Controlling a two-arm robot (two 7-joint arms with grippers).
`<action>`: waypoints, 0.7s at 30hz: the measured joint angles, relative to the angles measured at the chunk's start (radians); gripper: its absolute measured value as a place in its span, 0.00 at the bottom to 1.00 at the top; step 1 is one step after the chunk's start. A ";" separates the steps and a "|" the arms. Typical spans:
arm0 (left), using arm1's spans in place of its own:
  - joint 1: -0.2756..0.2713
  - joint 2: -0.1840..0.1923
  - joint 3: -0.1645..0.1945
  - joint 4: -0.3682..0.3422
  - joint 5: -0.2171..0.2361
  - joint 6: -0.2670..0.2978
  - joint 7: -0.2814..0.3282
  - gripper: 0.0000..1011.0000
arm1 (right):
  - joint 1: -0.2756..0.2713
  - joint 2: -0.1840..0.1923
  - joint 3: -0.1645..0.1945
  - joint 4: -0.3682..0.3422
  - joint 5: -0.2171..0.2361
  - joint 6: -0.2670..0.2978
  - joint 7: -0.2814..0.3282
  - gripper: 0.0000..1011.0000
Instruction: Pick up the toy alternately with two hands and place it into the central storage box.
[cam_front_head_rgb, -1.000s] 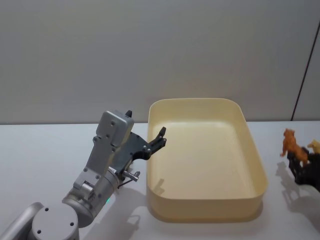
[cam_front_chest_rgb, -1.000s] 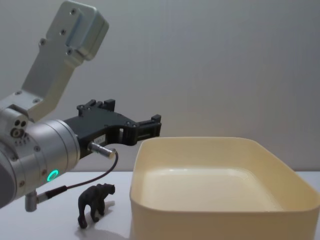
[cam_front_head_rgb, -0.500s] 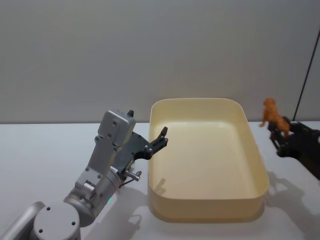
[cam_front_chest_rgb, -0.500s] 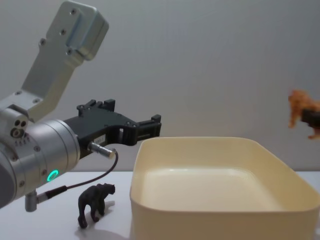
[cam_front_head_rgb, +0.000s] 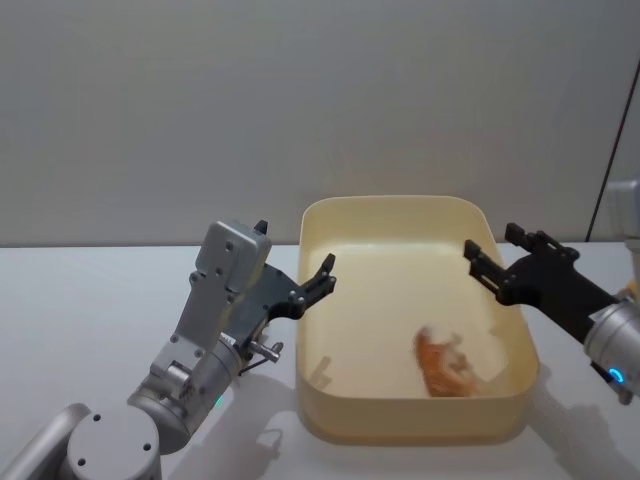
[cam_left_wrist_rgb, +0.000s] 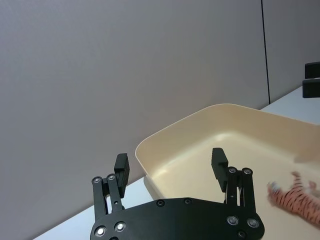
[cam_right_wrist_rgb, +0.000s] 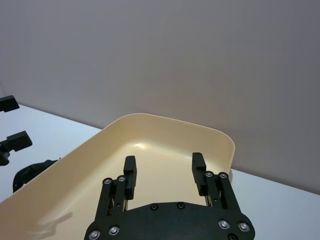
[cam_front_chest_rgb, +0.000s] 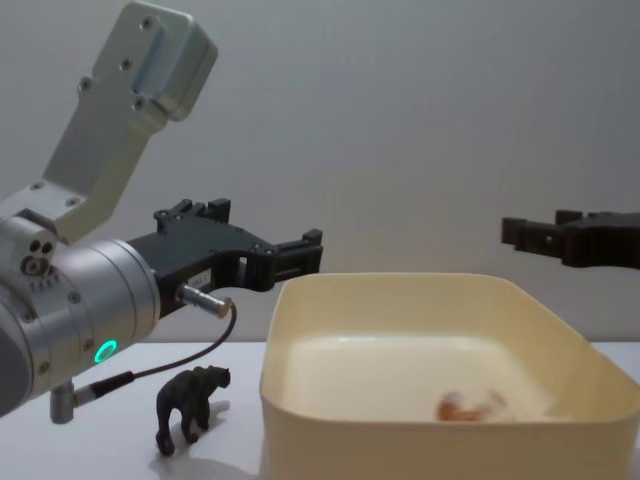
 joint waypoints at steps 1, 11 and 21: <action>0.000 0.000 0.000 0.000 0.000 0.000 0.000 0.99 | 0.003 -0.002 -0.002 0.002 -0.001 0.002 0.003 0.64; 0.000 0.000 0.000 0.000 0.000 0.000 0.000 0.99 | 0.015 -0.006 -0.005 0.008 -0.004 0.012 0.013 0.94; 0.000 0.000 0.000 0.000 0.000 0.000 0.000 0.99 | -0.032 0.048 0.040 -0.026 0.032 -0.001 -0.036 0.99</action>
